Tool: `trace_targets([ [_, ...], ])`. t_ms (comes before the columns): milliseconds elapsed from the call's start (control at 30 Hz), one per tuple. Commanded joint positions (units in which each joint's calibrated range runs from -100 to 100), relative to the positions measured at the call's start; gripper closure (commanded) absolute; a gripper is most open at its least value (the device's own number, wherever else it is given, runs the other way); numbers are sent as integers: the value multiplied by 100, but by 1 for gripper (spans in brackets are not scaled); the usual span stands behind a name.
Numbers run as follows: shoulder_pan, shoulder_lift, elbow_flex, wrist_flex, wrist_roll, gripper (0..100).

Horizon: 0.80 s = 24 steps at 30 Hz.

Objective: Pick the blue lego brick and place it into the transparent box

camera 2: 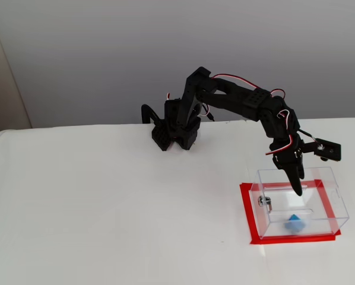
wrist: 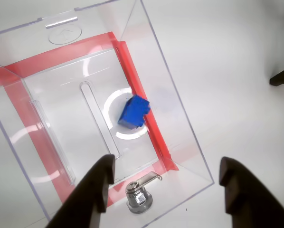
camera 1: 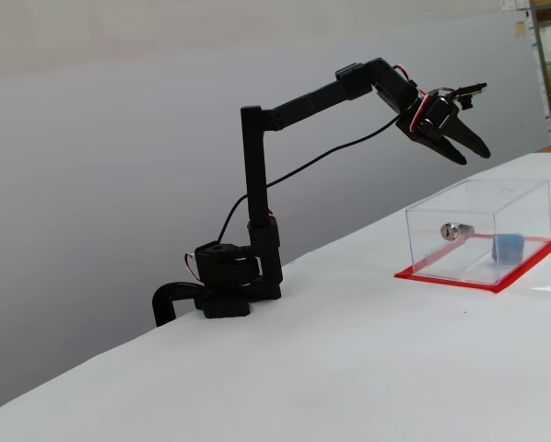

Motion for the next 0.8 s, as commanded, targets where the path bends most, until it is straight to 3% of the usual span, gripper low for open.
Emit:
trace_targets([
  [0,43,-278,-35,-91,24,75],
  [500,43,-304,-116,-91,24,75],
  [700,28,-355,-125,-100,29,98],
  [767,28,-372,-125,-100,29,99],
])
